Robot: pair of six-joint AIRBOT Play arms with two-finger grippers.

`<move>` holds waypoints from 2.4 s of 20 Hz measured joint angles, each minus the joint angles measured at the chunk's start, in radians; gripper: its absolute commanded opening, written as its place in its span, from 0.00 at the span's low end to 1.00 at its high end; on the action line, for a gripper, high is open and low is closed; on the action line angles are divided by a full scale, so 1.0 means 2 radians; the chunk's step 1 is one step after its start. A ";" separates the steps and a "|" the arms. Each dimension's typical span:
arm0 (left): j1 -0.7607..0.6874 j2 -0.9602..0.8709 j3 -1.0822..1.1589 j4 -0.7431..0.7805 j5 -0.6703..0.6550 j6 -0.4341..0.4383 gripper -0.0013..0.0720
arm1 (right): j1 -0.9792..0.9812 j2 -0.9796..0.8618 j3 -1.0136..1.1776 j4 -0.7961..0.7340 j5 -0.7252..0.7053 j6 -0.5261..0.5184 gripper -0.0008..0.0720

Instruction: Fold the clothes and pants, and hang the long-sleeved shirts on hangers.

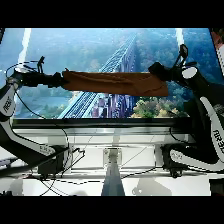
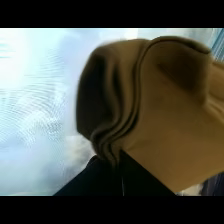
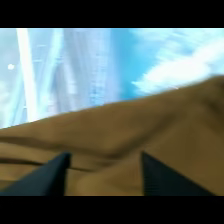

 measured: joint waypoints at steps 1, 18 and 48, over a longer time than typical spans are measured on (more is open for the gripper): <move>-0.009 -0.001 0.004 0.001 -0.002 0.007 0.04 | 0.011 0.000 0.007 -0.001 -0.001 -0.002 0.22; -0.046 0.301 0.073 0.030 -0.127 -0.024 0.04 | 0.269 -0.192 0.233 0.003 0.044 0.045 0.03; -0.480 0.091 0.075 -0.100 0.270 -0.033 0.99 | -0.142 -0.063 0.325 -0.226 0.319 0.051 0.64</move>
